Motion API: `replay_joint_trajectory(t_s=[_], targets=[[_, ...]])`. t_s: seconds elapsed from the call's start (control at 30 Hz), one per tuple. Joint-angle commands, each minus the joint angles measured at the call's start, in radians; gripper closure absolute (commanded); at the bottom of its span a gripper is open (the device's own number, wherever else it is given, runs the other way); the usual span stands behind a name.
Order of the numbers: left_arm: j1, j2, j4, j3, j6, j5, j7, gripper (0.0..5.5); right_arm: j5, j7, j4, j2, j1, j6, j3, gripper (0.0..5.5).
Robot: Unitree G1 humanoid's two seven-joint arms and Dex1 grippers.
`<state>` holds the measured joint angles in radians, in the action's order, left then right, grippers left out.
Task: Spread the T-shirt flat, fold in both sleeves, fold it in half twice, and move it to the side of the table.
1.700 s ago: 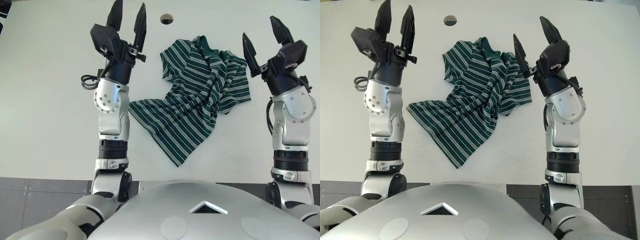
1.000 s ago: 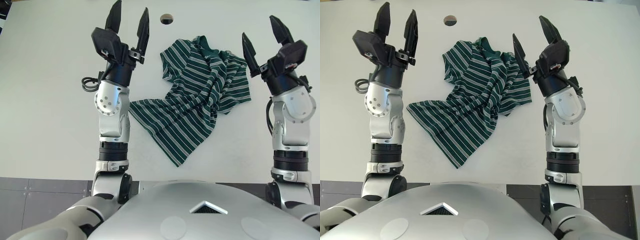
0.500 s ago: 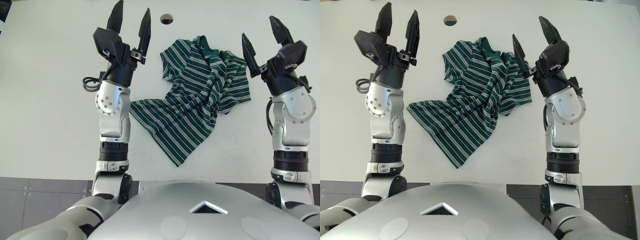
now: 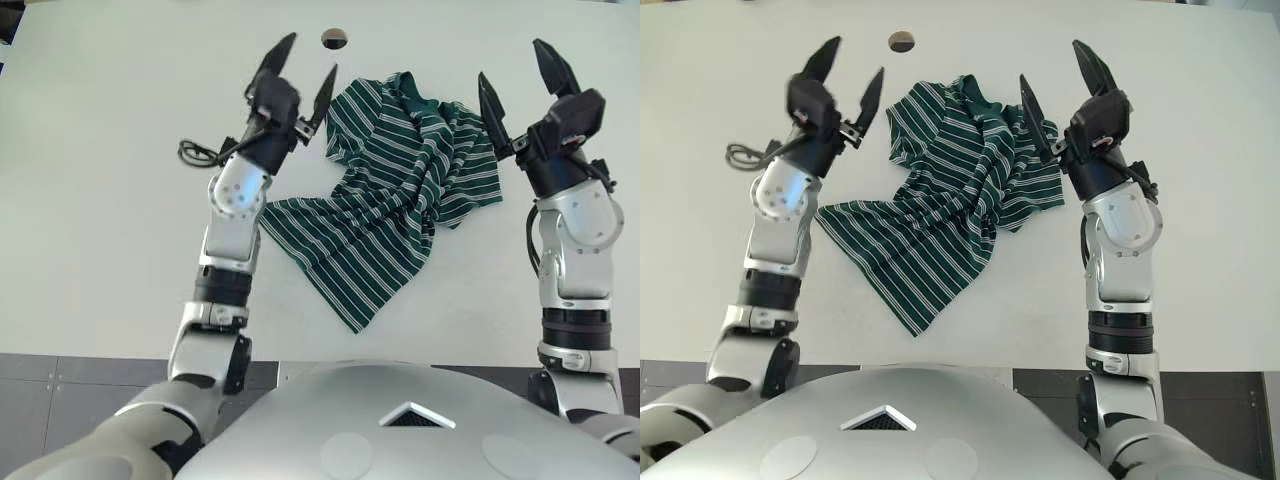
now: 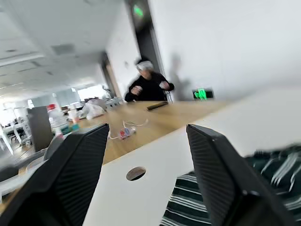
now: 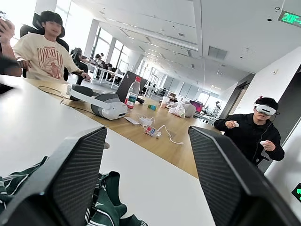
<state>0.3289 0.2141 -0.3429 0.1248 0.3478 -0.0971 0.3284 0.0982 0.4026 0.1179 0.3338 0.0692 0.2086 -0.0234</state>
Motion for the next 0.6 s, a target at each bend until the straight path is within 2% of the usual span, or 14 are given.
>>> replay_joint_trajectory(t_s=[0.03,0.2,0.3,0.47,0.6], targets=[[0.197,0.063,-0.322,0.093,0.093,-0.152,0.013,2.43,-0.023,-0.013,0.031,-0.001,0.028,-0.022,0.009,2.28],[0.379,0.080,-0.739,0.292,0.127,-0.391,0.016,2.43,-0.044,-0.022,0.061,0.002,0.067,-0.045,0.018,2.28],[0.426,0.097,-0.878,0.387,0.128,-0.500,-0.008,2.43,-0.061,-0.027,0.075,-0.003,0.082,-0.057,0.031,2.28],[0.435,0.174,-0.978,0.459,0.083,-0.575,-0.057,2.43,-0.077,-0.030,0.075,-0.003,0.094,-0.058,0.046,2.28],[0.402,0.306,-0.978,0.418,0.110,-0.530,-0.059,2.43,-0.104,-0.005,0.068,0.008,0.107,-0.067,0.084,2.28]])
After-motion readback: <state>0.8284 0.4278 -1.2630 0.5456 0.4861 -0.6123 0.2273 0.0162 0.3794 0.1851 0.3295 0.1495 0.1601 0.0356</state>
